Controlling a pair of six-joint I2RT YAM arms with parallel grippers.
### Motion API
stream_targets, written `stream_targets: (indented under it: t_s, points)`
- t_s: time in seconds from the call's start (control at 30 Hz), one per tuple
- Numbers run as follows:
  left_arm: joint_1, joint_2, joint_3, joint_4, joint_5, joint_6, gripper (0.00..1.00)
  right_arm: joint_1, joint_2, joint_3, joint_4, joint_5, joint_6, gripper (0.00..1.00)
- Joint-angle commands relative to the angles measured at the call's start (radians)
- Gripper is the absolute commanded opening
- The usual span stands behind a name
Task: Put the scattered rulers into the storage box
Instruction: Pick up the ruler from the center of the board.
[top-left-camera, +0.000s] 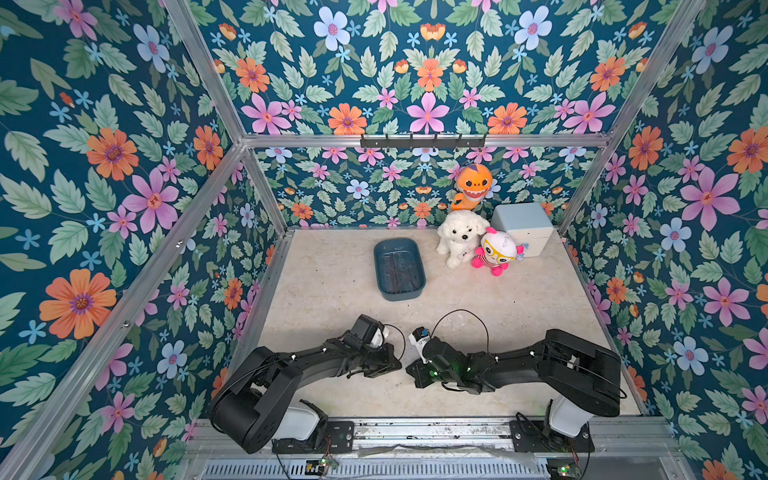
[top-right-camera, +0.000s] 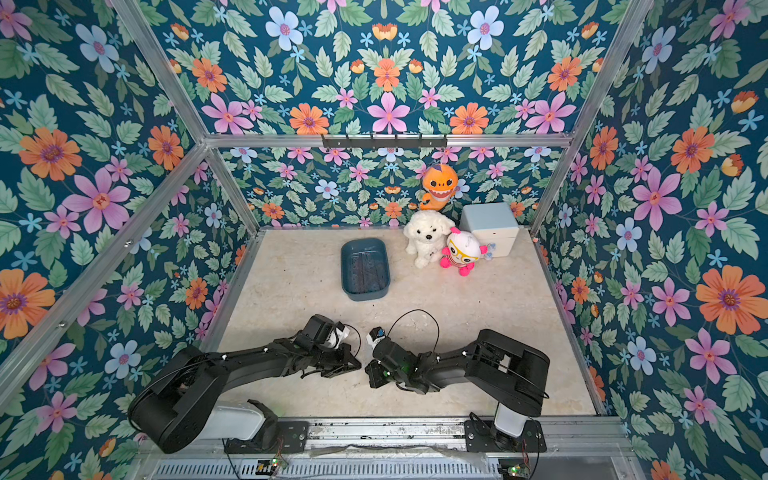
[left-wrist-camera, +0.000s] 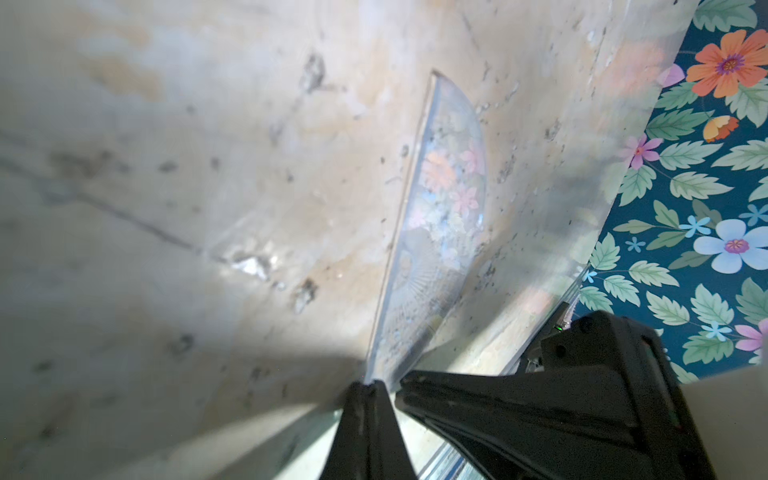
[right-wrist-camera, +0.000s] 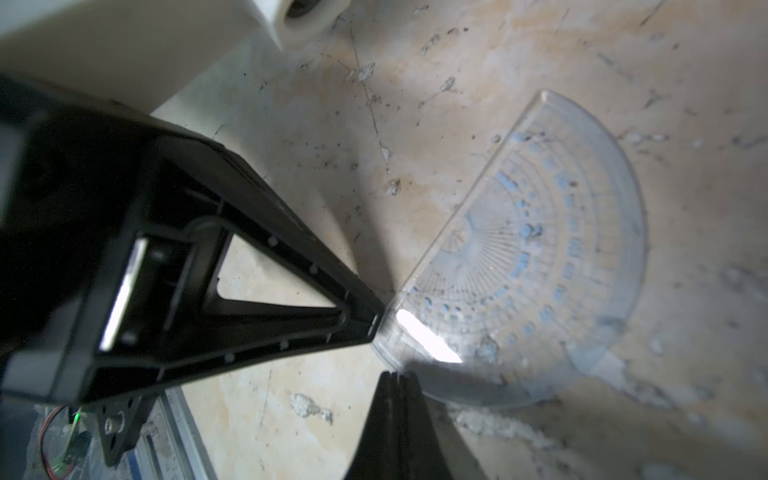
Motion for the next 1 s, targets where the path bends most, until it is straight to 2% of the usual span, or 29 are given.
stream_targets:
  t_s: [0.0,0.2,0.33,0.47,0.53,0.6,0.97]
  points:
    - [0.0,0.033,0.008,-0.06,-0.077,0.018,0.07,-0.016,-0.011,-0.015,-0.122,0.036,-0.03,0.0]
    - [0.0,0.036,0.037,-0.093,-0.085,0.039,0.07,-0.053,-0.079,-0.043,-0.154,0.047,-0.044,0.0]
    - [0.001,-0.018,0.059,-0.151,-0.133,0.048,0.09,-0.056,-0.102,-0.029,-0.155,0.036,-0.041,0.0]
    - [0.002,-0.075,0.073,-0.184,-0.191,0.052,0.19,-0.056,-0.145,-0.037,-0.11,0.056,-0.017,0.0]
    - [0.003,-0.086,0.077,-0.173,-0.204,0.048,0.27,-0.055,-0.144,-0.03,-0.085,0.067,-0.016,0.0]
    - [0.003,-0.081,0.082,-0.157,-0.206,0.044,0.31,-0.055,-0.128,-0.02,-0.073,0.07,-0.016,0.0]
    - [0.003,-0.004,0.098,-0.095,-0.177,0.037,0.33,-0.062,-0.065,-0.018,-0.024,0.053,-0.011,0.0]
